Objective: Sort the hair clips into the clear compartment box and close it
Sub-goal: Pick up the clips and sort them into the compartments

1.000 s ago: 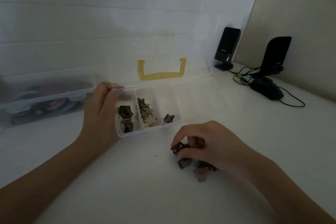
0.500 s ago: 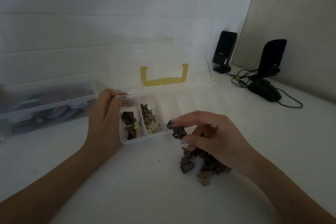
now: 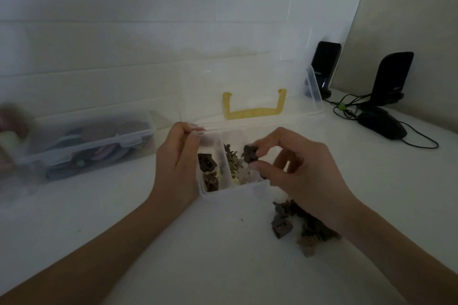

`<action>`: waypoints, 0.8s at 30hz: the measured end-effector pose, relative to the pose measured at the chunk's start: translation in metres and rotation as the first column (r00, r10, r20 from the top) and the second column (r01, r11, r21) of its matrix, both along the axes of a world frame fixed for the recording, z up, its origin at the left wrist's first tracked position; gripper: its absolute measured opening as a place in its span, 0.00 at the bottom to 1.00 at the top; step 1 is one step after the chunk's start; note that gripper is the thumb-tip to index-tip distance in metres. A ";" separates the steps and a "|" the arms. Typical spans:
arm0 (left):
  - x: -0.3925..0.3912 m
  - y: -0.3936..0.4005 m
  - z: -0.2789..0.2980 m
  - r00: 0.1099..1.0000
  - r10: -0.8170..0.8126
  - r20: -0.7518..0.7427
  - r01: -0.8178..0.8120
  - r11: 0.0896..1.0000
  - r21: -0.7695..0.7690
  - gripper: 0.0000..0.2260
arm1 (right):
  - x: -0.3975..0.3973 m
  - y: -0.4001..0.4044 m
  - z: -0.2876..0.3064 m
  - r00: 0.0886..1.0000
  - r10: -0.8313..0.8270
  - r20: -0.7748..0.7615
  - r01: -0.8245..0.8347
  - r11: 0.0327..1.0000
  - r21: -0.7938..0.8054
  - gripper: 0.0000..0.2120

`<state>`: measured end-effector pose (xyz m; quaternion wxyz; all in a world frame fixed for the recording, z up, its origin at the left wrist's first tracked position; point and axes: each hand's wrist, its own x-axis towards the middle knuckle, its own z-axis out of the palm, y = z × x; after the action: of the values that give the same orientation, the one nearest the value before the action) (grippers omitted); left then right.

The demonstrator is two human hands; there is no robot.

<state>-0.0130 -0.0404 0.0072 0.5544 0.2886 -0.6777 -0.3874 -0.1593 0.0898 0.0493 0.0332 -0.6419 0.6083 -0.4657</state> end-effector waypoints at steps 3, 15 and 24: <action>0.000 -0.001 0.000 1.000 -0.014 -0.009 0.014 1.000 -0.005 0.07 | 0.009 -0.023 0.009 0.920 -0.134 -0.368 0.106 0.990 -0.095 0.04; -0.002 -0.004 -0.001 0.999 0.035 0.027 -0.034 0.997 -0.062 0.07 | -0.006 -0.032 -0.006 0.915 -0.126 -0.382 0.165 0.984 0.071 0.08; 0.000 -0.001 0.001 0.999 0.025 0.024 -0.024 0.999 -0.049 0.07 | -0.027 0.011 0.004 0.982 0.057 -0.181 -0.053 0.998 0.028 0.03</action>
<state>-0.0135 -0.0413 0.0078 0.5575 0.2881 -0.6901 -0.3604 -0.1860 0.1009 0.0528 -0.0023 -0.6980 0.5959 -0.3971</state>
